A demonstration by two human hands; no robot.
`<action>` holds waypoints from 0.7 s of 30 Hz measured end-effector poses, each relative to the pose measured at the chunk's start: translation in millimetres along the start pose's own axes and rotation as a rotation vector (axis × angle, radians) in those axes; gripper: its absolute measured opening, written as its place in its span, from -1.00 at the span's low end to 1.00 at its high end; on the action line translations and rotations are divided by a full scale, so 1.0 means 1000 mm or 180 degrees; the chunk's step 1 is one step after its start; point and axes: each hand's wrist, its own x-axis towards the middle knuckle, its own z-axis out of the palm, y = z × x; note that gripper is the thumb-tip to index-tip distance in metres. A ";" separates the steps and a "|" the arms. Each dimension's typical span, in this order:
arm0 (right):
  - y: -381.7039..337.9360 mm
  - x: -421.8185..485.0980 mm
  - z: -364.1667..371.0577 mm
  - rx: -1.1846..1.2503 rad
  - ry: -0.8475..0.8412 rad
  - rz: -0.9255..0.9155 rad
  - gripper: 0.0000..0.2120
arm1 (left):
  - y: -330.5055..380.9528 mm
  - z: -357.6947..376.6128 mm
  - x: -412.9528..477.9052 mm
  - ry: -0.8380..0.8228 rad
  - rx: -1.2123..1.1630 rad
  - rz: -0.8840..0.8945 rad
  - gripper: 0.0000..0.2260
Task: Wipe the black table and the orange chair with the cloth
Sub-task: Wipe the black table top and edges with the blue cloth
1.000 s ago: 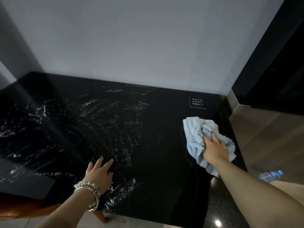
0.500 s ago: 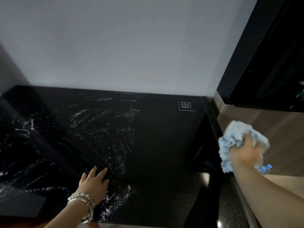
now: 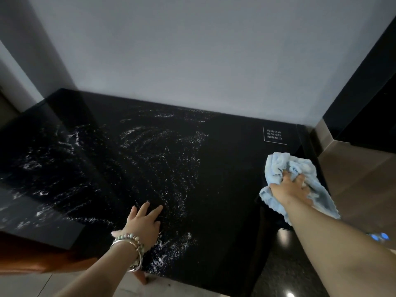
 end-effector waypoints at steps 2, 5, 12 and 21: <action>-0.017 -0.007 0.004 -0.0171 -0.0085 -0.0216 -0.41 | 0.002 0.000 -0.002 -0.0018 0.0003 -0.0039 -0.57; -0.044 -0.032 0.024 -0.0307 -0.0018 -0.0949 -0.48 | 0.003 -0.004 0.001 -0.0057 0.0027 -0.0073 -0.57; -0.064 -0.051 0.027 0.1467 0.0808 -0.2040 -0.81 | 0.006 -0.009 -0.003 -0.0066 0.0082 -0.0019 -0.57; -0.057 -0.043 0.025 -0.0116 0.0120 -0.0942 -0.62 | -0.010 -0.006 0.018 -0.0181 -0.0129 0.0084 -0.60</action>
